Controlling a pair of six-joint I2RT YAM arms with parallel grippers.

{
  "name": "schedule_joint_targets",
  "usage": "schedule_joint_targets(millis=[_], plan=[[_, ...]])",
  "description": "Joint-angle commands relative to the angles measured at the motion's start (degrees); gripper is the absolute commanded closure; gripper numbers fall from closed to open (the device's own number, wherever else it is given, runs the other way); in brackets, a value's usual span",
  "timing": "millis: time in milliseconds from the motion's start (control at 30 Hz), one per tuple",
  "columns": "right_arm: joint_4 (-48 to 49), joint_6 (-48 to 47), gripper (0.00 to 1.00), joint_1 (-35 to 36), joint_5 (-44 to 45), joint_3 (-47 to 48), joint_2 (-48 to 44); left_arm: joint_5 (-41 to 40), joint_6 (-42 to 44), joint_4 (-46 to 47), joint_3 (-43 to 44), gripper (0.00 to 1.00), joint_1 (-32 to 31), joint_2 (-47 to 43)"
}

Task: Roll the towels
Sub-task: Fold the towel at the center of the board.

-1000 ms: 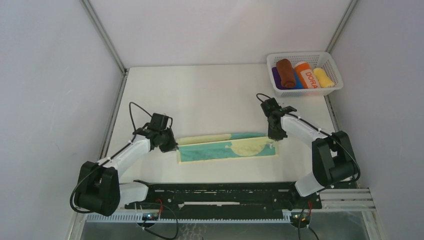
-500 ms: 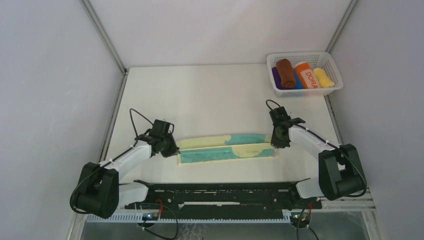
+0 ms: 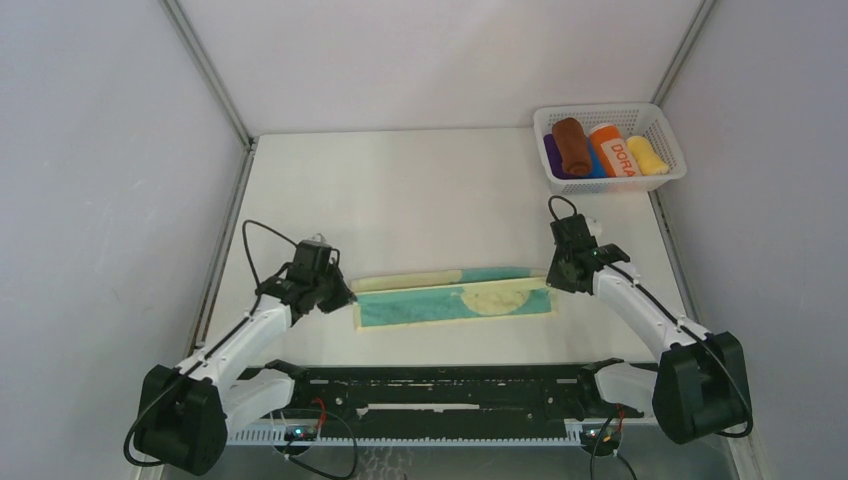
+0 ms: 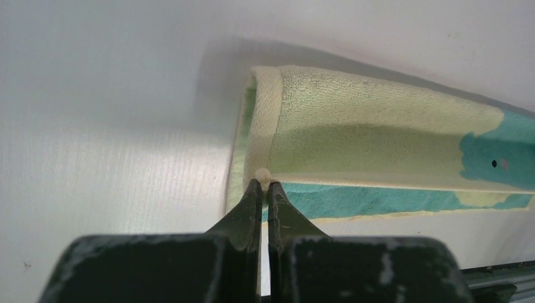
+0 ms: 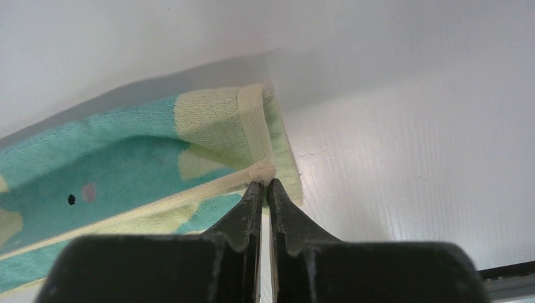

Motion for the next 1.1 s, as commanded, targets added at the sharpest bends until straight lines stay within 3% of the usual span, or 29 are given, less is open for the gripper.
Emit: schedule_joint_targets(millis=[0, 367, 600, 800, 933, 1067], plan=[[-1.31, 1.89, 0.99, -1.07, 2.91, -2.13, -1.57, -1.96, -0.9, -2.1, -1.71, 0.99, -0.34, -0.95], [2.55, 3.74, 0.91, -3.05, -1.56, -7.15, -0.42, -0.41, -3.41, 2.71, -6.77, 0.95, -1.03, 2.01], [1.72, 4.33, 0.72, -3.05, -3.77, -9.38, -6.17, 0.67, -5.16, 0.67, -7.93, 0.76, -1.71, -3.52], [-1.77, 5.71, 0.62, -2.79, -6.4, -10.0, -16.86, 2.86, -7.19, -4.29, -8.23, 0.57, -2.1, -12.55], [-2.7, 6.62, 0.54, -2.31, -9.41, -10.0, -23.89, 1.89, -8.21, -10.24, -6.74, 0.49, -2.14, -21.38], [-2.99, 6.56, 0.49, -2.35, -10.34, -9.52, -28.71, 0.1, -8.59, -14.25, -3.71, 0.47, -2.17, -26.28]])
